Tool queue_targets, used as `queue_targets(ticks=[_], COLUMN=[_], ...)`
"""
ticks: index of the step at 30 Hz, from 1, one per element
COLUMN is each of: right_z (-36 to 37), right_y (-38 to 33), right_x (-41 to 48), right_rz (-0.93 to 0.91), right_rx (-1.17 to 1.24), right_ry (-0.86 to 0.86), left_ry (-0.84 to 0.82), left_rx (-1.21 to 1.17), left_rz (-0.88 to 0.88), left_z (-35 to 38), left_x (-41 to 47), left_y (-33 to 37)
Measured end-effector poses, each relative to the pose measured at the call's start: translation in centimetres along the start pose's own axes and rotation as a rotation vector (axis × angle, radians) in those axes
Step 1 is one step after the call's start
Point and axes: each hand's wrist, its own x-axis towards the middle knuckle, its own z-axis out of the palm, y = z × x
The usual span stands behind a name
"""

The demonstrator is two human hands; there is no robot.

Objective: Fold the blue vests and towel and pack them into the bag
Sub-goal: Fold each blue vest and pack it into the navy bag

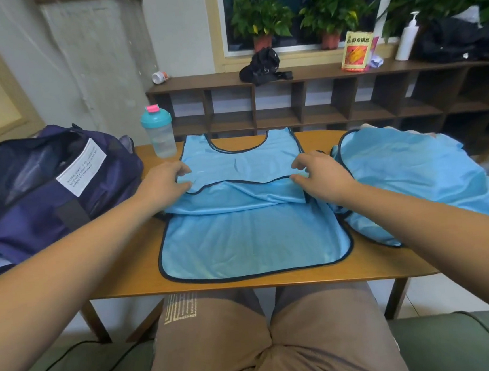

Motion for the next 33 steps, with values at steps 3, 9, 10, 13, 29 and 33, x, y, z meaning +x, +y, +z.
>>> queue_targets(ticks=[3,9,10,13,29,33], right_z=[0.8,1.3,1.2,0.2,-9.2,-8.9], right_y=[0.1,0.6,0.8,1.1,1.1,2.0], right_x=[1.6,2.2,2.2,2.1,-4.5,-7.5], right_rz=[0.111,0.161,0.148,0.1,-0.039,-0.044], right_rx=[-0.034,0.033,0.045,0.104,0.5,0.569], right_ry=[-0.116,-0.233,-0.218,-0.112,0.098,-0.002], left_ry=[-0.115,-0.111,-0.092,-0.152,-0.056,-0.101], left_rx=[0.068,0.113,0.12,0.17,-0.353,-0.479], left_rz=[-0.05,-0.087,-0.082,-0.046,0.028,0.058], left_z=[0.9,1.3,1.1,-0.1,-6.3,-8.1], left_x=[0.8,0.6,0.5,0.1,-5.4,-9.1], left_y=[-0.7,-2.1,-2.1,-2.3,0.3,1.7])
